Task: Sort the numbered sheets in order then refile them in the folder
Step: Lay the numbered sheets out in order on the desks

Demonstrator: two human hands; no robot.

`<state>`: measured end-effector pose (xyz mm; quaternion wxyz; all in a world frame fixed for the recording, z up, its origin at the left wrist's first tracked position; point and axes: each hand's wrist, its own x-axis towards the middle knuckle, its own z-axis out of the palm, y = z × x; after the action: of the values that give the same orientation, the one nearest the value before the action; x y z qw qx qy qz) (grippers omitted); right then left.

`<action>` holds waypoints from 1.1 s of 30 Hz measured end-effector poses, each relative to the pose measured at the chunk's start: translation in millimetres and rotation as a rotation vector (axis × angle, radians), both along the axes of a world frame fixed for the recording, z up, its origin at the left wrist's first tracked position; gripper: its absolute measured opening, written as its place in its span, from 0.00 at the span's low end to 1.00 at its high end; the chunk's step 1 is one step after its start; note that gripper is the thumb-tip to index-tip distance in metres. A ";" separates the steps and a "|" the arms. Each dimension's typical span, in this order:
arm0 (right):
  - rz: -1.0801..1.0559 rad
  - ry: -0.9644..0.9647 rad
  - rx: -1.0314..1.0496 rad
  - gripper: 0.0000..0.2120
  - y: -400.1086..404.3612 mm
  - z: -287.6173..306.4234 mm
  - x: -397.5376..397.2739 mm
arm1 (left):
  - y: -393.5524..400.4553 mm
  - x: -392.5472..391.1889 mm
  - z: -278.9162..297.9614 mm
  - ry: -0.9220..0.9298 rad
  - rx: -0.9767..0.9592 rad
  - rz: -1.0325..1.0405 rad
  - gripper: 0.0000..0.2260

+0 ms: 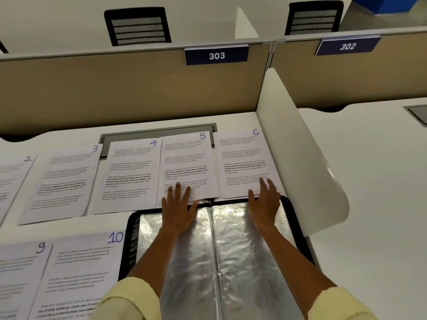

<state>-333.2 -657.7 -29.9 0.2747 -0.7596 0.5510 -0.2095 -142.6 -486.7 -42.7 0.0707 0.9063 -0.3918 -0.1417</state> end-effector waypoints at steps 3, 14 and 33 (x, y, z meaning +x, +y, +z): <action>0.189 0.257 -0.113 0.26 8.4 -7.3 -3.8 | 4.4 -6.7 1.1 0.010 0.006 -0.006 0.32; 0.305 0.307 -0.175 0.35 29.4 -10.5 -8.1 | 38.8 -10.2 -7.7 -0.107 -0.105 -0.021 0.32; 0.446 0.156 -0.127 0.32 230.9 -20.5 -5.5 | 175.7 -65.7 -10.1 0.028 -0.398 0.113 0.31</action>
<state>-338.7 -426.8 -50.4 0.2225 -0.8920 0.3752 -0.1185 -208.2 -311.0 -52.8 0.2619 0.8929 -0.3596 -0.0700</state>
